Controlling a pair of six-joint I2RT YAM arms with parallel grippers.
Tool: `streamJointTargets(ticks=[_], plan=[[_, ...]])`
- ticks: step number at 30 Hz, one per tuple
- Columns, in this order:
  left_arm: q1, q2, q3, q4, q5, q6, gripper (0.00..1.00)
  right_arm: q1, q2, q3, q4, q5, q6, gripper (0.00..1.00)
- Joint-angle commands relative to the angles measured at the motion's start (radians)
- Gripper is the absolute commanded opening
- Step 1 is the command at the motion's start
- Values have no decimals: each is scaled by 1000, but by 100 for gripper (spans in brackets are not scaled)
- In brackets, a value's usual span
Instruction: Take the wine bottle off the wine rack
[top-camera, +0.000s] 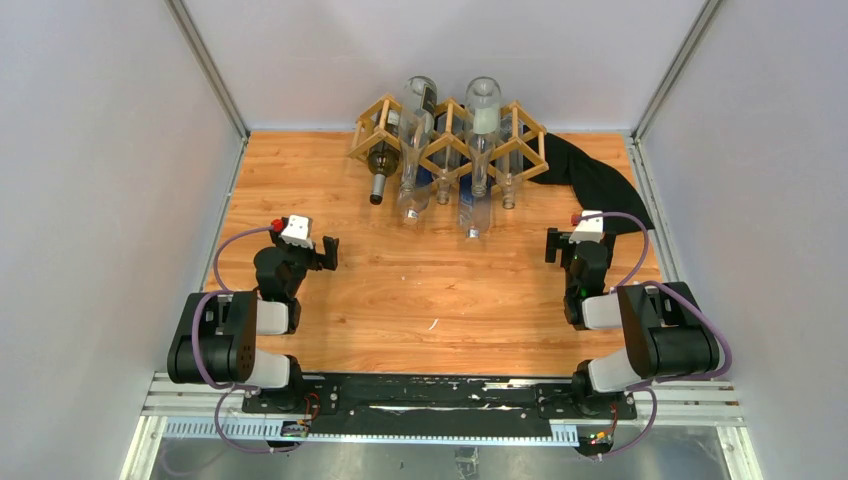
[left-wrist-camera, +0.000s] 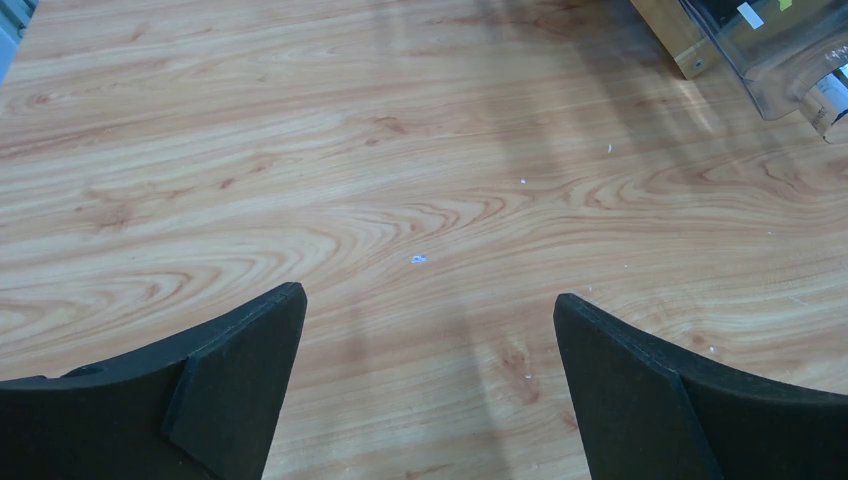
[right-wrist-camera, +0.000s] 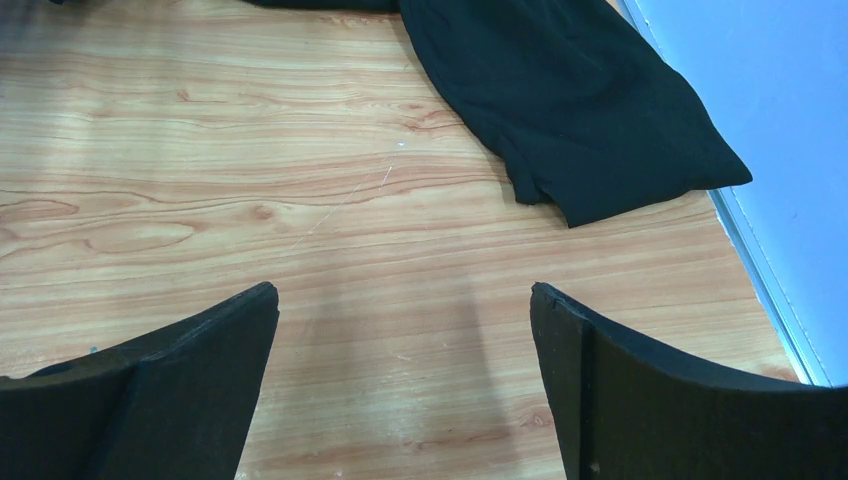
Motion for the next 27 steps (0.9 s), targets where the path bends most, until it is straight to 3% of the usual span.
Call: streamJointTargets(ticks=[1,15,17,21,27], plan=[[-4,-13,15,34,-9,15,100,-15,-16,-17,4,-1,-13,100],[-5,-14,14,36,-8,17,100,-14,-19,-17,0,0,-11,100],[-5,-20,10,42,-2,17,100,-14,-41,-15,-10,87,25,100],[15,-111,41,-74,-32,-17,100,-20,-157,-10,-121,113,37,100],[94,-219,290,-588,20,-46,100,-20,-386,67,-407,210,109,100]])
